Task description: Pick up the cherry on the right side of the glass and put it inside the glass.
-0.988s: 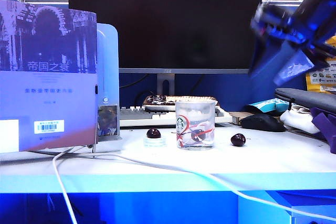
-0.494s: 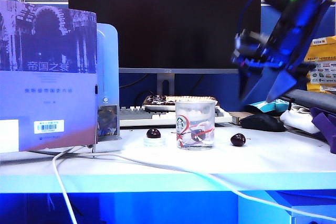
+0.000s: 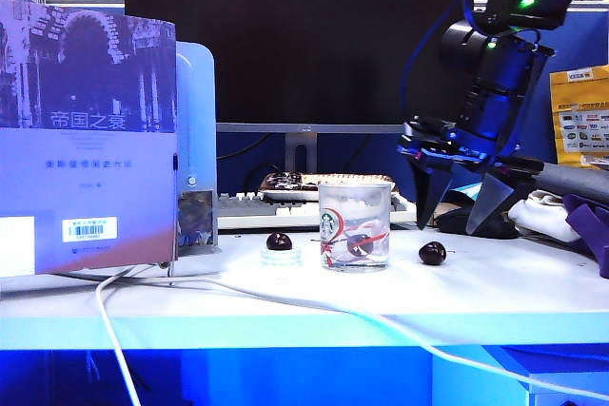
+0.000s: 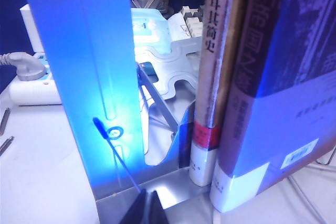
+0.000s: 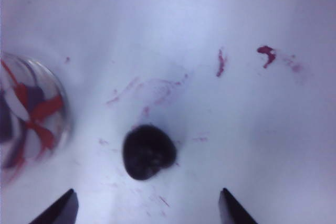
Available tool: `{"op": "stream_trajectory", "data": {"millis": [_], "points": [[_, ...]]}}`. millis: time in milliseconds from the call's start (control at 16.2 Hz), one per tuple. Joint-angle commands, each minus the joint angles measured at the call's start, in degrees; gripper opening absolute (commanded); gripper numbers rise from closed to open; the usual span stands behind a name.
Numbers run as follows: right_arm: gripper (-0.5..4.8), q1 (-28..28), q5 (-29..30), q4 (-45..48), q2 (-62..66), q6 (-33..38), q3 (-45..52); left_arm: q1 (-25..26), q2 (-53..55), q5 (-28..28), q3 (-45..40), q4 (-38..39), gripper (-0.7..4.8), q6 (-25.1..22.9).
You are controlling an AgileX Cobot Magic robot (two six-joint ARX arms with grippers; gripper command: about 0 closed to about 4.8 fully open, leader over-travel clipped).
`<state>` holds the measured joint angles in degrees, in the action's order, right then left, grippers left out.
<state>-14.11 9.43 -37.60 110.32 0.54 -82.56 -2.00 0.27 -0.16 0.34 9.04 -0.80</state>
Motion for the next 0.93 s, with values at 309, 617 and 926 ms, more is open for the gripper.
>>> {"op": "stream_trajectory", "data": {"millis": [309, 617, 926], "points": [[3.55, -0.1, 3.1, 0.4, 1.0, 3.1, -0.9, 0.0, -0.2, 0.2, 0.0, 0.7, -0.05, -0.2], [3.39, -0.1, 3.4, 3.8, 3.3, 6.4, -1.0, 0.0, -0.2, 0.2, 0.0, 0.7, -0.05, -0.2], [3.28, -0.1, 3.5, 2.9, 5.5, 7.4, -3.6, 0.0, -0.2, 0.2, 0.0, 0.7, -0.05, -0.2]]}}
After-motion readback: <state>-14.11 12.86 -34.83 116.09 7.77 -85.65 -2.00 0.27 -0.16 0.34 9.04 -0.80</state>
